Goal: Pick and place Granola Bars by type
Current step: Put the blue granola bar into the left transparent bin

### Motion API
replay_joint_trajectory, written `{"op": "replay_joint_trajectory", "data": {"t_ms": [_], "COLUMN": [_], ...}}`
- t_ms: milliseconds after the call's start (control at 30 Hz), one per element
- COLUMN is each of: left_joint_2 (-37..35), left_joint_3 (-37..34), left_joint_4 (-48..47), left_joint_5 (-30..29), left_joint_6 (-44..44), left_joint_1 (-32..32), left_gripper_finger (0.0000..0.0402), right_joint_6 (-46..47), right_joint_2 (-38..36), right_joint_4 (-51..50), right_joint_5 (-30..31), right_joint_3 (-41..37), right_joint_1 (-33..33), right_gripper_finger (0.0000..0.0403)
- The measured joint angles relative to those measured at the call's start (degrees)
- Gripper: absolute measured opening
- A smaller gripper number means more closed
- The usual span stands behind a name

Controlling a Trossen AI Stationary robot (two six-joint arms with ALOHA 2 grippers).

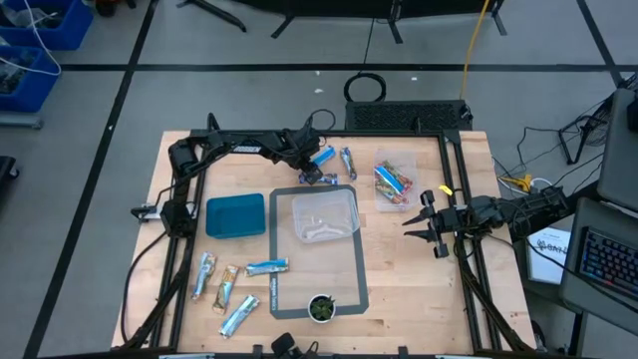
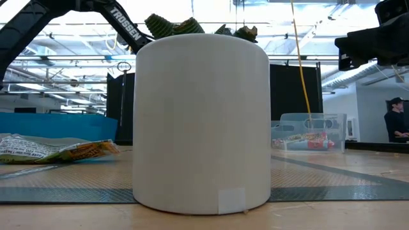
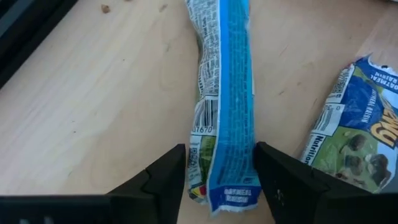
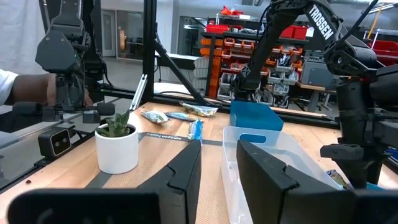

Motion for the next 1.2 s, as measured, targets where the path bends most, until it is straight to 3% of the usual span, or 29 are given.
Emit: {"op": "replay_joint_trajectory", "data": {"t_ms": [467, 800, 1200], "left_joint_2": [-0.1, -0.9, -9.7], "left_joint_3": [0.0, 0.0, -0.1], "left_joint_4": [0.1, 0.8, 2.4], "left_joint_5": [0.4, -6.1, -9.0], "left_joint_6": [0.8, 3.0, 6.4], "left_joint_1": [0.0, -0.1, -2.2], "left_gripper_finger": [0.0011, 0.0004, 0.0002], "right_joint_6": [0.0, 0.0, 0.0], "right_joint_2": [0.0, 0.0, 0.0], "right_joint_4": [0.0, 0.0, 0.0], "right_joint_5": [0.0, 0.0, 0.0], "right_joint_3": [0.0, 0.0, 0.0], "right_joint_1": [0.0, 0.0, 0.0], "right_gripper_finger": [0.0096, 0.0095, 0.0098]}}
